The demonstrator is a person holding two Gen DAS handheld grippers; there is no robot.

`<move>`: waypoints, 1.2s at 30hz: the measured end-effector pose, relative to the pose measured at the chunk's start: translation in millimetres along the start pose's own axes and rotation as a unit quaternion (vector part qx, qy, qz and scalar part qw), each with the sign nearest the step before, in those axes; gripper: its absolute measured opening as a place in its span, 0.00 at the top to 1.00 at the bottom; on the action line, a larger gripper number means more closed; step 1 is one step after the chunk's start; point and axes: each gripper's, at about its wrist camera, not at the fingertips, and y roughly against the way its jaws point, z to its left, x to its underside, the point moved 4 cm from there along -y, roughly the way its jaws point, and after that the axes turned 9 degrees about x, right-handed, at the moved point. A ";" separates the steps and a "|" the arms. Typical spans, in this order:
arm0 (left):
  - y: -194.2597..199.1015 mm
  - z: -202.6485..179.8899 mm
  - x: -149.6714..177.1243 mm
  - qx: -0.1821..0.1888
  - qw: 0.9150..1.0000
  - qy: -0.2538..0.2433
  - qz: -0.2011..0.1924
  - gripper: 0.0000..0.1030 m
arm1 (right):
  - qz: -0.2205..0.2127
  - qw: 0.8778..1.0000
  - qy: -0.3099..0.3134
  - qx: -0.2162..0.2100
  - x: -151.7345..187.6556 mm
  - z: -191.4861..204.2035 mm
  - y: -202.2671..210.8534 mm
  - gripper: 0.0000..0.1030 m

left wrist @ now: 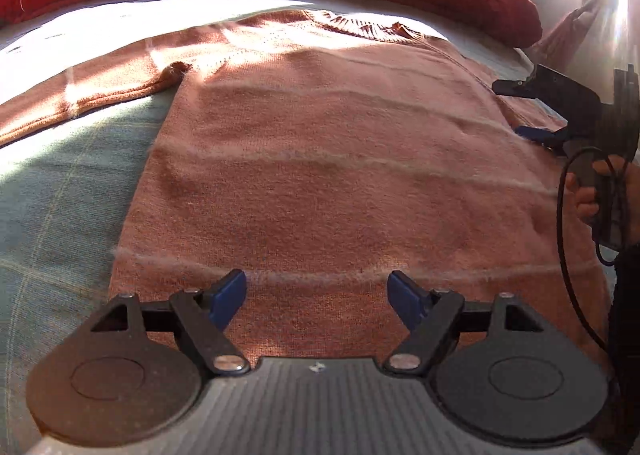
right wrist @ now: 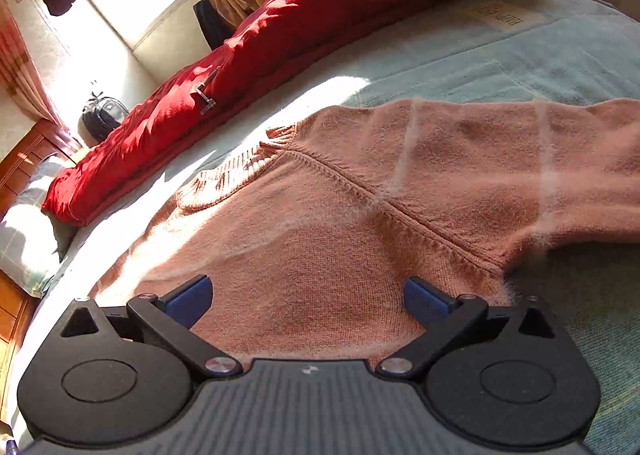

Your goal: Fold clothes

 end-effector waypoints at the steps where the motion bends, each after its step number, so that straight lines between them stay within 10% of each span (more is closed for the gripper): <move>1: -0.6 2.9 1.7 -0.007 1.000 0.008 0.002 0.24 | -0.001 1.000 0.011 0.003 7.2 -3.2 7.9 0.00; 26: 7.9 17.5 15.1 0.005 0.995 0.097 -0.027 0.17 | -0.008 0.982 0.173 0.069 58.5 -1.4 37.1 0.00; 36: 24.2 13.0 -38.9 0.012 0.994 0.091 -0.064 0.18 | -0.029 0.978 0.195 0.066 64.8 -2.5 35.8 0.00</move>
